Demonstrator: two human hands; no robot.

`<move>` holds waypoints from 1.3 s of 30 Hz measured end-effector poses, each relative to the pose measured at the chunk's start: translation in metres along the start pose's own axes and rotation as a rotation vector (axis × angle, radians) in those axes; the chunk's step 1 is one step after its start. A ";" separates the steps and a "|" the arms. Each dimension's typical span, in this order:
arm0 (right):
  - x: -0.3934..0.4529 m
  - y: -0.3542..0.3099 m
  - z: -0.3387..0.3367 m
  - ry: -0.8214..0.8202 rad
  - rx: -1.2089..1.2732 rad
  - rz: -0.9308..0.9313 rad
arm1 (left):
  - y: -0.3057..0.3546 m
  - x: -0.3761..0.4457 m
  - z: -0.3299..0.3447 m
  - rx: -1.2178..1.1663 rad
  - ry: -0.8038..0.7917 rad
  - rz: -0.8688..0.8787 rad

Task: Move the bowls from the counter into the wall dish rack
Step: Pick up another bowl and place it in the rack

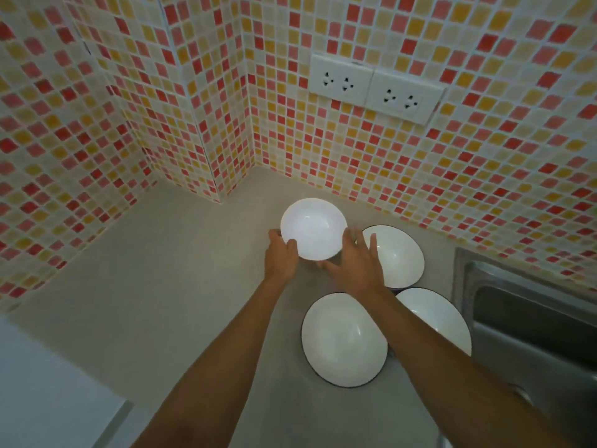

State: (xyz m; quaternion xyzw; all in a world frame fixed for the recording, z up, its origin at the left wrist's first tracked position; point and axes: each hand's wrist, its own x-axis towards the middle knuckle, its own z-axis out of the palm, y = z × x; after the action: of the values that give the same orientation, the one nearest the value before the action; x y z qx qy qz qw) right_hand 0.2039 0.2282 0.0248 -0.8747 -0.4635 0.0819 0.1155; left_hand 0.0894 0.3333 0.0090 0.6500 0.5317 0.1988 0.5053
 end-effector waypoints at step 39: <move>-0.309 0.341 -0.181 0.380 0.017 0.083 | 0.159 -0.334 0.219 -0.692 -0.331 0.160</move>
State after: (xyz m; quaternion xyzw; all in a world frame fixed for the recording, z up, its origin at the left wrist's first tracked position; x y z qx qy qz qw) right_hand 0.3469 -0.2368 0.1152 -0.8918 -0.3961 -0.0764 0.2048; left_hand 0.2225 -0.0503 0.1508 0.5038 0.2924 0.2976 0.7564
